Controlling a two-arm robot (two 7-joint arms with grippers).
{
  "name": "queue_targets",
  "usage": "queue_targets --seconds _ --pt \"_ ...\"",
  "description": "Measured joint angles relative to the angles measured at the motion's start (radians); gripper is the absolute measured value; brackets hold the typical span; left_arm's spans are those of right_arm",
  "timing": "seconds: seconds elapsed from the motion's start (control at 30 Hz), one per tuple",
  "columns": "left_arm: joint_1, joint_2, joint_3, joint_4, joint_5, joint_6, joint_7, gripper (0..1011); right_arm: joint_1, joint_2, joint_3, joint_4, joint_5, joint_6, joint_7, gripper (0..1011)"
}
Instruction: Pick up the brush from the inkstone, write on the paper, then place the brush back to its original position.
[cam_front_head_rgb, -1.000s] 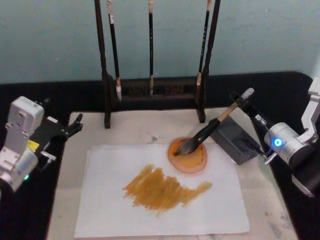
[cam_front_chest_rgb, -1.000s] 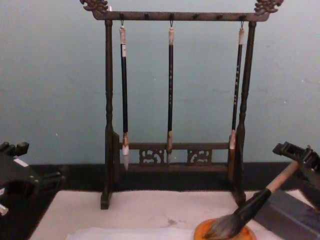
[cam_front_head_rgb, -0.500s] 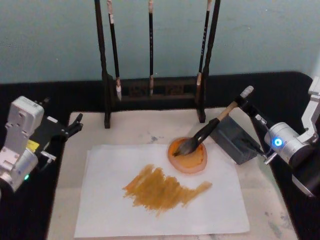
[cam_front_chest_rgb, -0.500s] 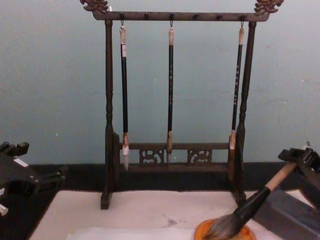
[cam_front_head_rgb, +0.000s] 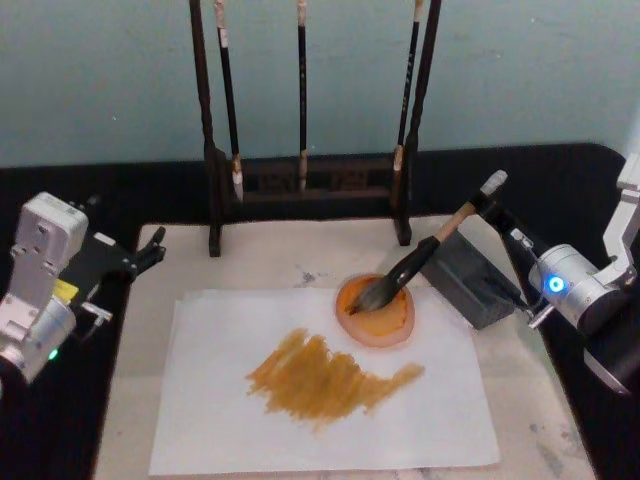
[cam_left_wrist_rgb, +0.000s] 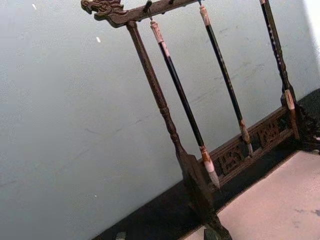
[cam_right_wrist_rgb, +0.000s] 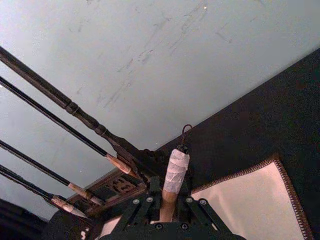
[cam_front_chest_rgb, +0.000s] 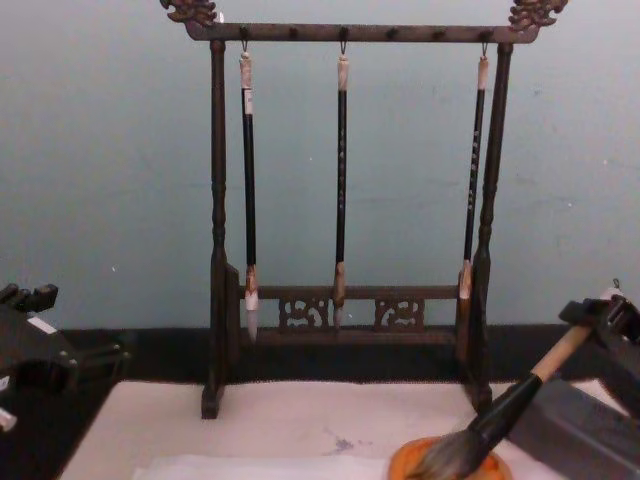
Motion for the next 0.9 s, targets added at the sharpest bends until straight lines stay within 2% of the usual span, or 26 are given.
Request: queue_targets --seconds 0.33,0.63,0.9 --pt "0.0 0.0 0.0 0.0 0.0 0.0 0.0 1010 -0.001 0.001 0.002 -0.009 -0.001 0.002 0.006 188" --pt "0.0 0.0 0.0 0.0 0.0 0.0 0.0 1010 -0.021 0.017 0.008 -0.078 0.006 0.024 -0.005 186" --pt "0.0 0.0 0.0 0.0 0.0 0.0 0.0 1010 -0.037 0.035 0.01 -0.143 0.031 0.038 -0.017 184"
